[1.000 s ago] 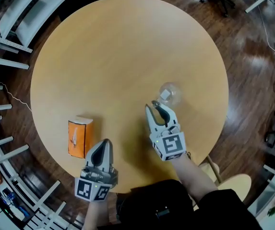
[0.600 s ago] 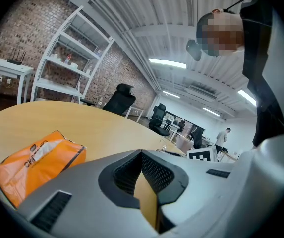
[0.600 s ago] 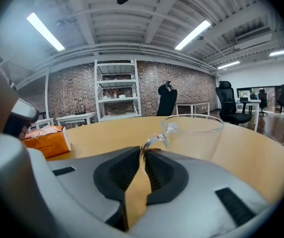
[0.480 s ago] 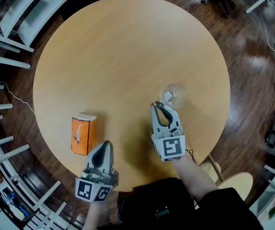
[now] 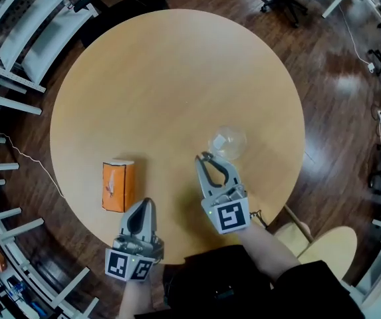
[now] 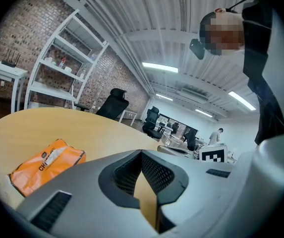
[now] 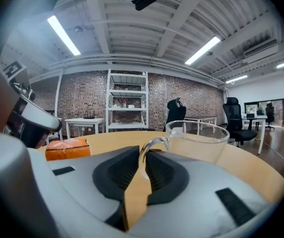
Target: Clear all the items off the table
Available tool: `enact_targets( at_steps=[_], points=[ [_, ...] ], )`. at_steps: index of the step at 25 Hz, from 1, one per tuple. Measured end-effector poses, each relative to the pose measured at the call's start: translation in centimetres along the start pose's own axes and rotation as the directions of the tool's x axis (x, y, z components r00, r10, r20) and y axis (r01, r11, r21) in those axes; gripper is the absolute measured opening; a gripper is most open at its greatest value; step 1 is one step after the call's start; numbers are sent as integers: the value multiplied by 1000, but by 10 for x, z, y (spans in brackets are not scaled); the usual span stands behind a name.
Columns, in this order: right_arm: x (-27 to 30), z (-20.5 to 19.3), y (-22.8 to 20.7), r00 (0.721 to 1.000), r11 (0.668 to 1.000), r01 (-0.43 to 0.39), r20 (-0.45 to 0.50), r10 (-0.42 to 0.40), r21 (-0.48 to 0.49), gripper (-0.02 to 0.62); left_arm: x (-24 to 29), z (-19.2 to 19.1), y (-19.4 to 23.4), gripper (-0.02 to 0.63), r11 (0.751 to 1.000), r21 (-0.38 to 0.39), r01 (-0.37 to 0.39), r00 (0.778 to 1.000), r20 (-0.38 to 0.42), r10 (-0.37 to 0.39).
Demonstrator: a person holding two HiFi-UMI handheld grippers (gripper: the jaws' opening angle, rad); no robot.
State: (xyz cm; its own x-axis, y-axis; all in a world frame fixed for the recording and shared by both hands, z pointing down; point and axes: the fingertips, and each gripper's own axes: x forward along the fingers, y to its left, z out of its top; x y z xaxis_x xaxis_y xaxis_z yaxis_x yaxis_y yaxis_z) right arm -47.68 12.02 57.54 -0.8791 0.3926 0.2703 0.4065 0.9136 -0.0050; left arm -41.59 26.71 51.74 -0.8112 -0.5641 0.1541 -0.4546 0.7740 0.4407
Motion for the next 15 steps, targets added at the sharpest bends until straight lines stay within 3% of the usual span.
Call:
enact_targets(
  at_steps=[7,15],
  points=[
    [-43,40,50,997,999,-20,79,22,-24,43,-53,27,-17,5,998,51,36,998,59,-39],
    [-105,82,90,983,995,87,169,-76,-58,43,-112,60,-28,5,984,122,133,984,102,-146]
  ],
)
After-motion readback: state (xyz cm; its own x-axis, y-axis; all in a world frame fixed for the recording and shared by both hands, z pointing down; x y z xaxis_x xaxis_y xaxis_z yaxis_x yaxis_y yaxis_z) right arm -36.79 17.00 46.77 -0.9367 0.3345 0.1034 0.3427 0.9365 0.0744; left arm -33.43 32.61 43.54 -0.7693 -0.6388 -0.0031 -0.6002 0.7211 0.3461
